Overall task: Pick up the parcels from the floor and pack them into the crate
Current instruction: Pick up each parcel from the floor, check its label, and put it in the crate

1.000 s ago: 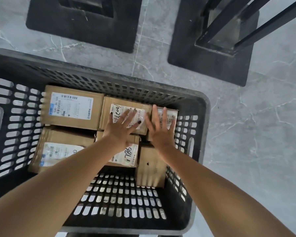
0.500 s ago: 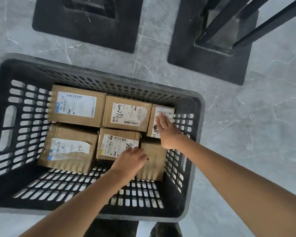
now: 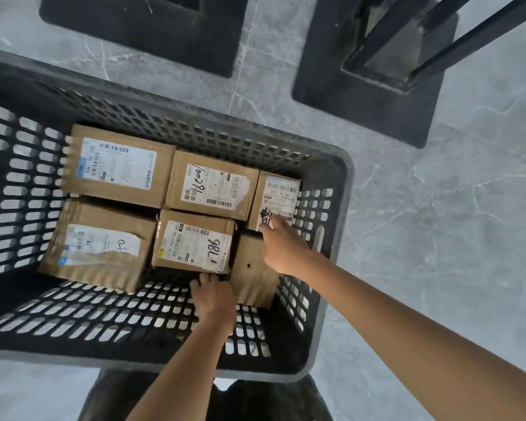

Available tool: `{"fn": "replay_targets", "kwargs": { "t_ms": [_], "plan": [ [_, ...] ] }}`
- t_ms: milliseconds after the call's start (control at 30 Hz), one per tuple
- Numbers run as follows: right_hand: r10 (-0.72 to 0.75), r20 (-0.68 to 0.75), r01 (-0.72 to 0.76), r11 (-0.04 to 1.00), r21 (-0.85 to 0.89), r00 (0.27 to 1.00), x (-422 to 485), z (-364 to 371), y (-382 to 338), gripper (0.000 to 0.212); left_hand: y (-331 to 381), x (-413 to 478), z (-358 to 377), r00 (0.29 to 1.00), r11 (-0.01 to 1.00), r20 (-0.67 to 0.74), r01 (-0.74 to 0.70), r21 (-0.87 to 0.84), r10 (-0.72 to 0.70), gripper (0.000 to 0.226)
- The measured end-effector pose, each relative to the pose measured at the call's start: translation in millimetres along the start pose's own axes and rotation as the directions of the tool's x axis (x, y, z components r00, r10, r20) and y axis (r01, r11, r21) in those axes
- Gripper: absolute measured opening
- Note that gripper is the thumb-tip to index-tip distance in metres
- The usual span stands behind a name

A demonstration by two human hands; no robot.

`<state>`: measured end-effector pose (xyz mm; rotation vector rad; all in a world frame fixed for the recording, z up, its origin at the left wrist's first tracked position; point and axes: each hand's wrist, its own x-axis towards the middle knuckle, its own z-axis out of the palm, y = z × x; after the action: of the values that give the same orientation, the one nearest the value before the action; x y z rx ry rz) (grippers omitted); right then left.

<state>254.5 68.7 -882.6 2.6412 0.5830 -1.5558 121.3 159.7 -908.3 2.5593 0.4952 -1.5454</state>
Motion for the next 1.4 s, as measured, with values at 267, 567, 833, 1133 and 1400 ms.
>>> {"fn": "replay_targets", "kwargs": {
  "t_ms": [267,567,833,1133,1400],
  "plan": [
    [-0.018,-0.105,0.018,1.000,-0.007,0.994,-12,10,-2,0.050,5,-6,-7,0.996,0.922,0.042,0.087,-0.376,-0.077,0.019],
    [-0.074,-0.155,0.088,0.993,0.084,0.985,-93,9,-26,0.043,-74,-29,-59,0.996,0.982,0.058,-0.059,-0.181,0.071,0.056],
    [0.031,-0.168,0.018,0.959,0.282,0.985,-194,-65,-55,0.021,-165,-154,-152,0.985,0.969,-0.090,-0.160,-0.188,0.145,0.026],
    [0.148,-0.379,0.107,0.812,0.574,0.914,-387,-252,-115,0.030,-208,-380,-345,0.903,0.894,-0.392,-0.313,-0.320,0.176,0.021],
    [0.267,-0.676,0.351,0.693,0.630,0.687,-593,-369,-130,0.028,-153,-568,-494,0.659,0.769,-0.635,-0.620,-0.156,0.402,0.034]
  ]
}}
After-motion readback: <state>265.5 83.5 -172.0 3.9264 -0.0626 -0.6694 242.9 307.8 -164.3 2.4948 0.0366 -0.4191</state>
